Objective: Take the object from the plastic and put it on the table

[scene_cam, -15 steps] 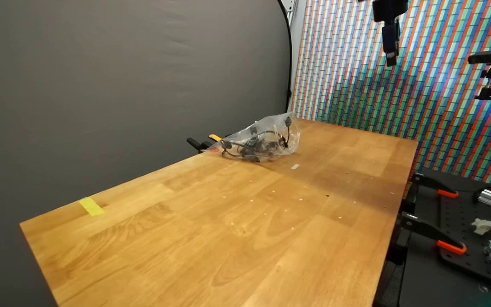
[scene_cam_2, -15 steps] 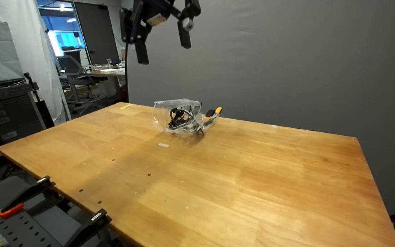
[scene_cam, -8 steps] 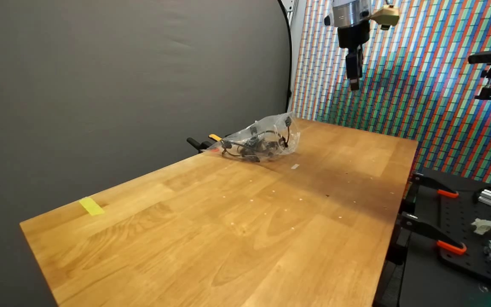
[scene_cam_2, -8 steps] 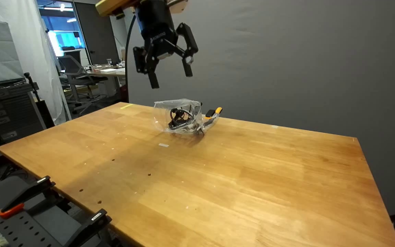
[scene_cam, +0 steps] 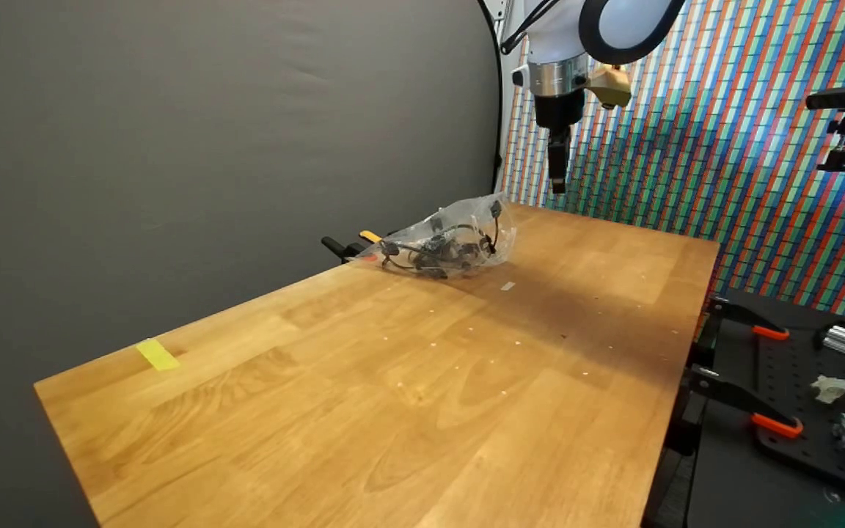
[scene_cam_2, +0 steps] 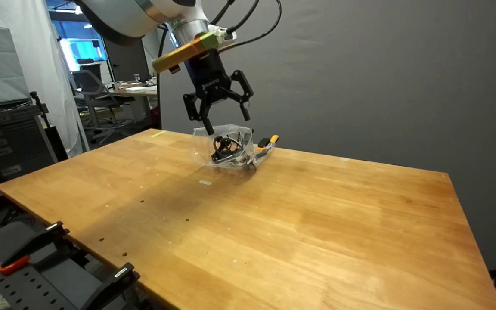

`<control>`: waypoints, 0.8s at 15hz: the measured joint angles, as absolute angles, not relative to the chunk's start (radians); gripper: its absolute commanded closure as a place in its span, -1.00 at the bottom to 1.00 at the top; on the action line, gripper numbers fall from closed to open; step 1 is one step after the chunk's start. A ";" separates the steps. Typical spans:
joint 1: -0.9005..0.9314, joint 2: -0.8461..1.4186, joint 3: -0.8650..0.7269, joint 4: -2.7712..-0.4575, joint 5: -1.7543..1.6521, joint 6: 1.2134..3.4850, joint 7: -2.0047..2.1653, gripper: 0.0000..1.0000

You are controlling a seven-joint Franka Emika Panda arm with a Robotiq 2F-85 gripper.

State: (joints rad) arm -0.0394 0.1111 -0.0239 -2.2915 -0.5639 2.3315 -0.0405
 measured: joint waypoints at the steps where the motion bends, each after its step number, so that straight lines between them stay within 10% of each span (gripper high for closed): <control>1: -0.035 0.134 -0.024 -2.284 -0.584 2.362 -0.033 -1.00; 12: 0.023 0.267 0.008 -2.218 -0.515 2.507 -0.057 -1.00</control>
State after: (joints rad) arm 0.0232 0.2672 0.0084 -2.2180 -0.5147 2.5071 -0.0567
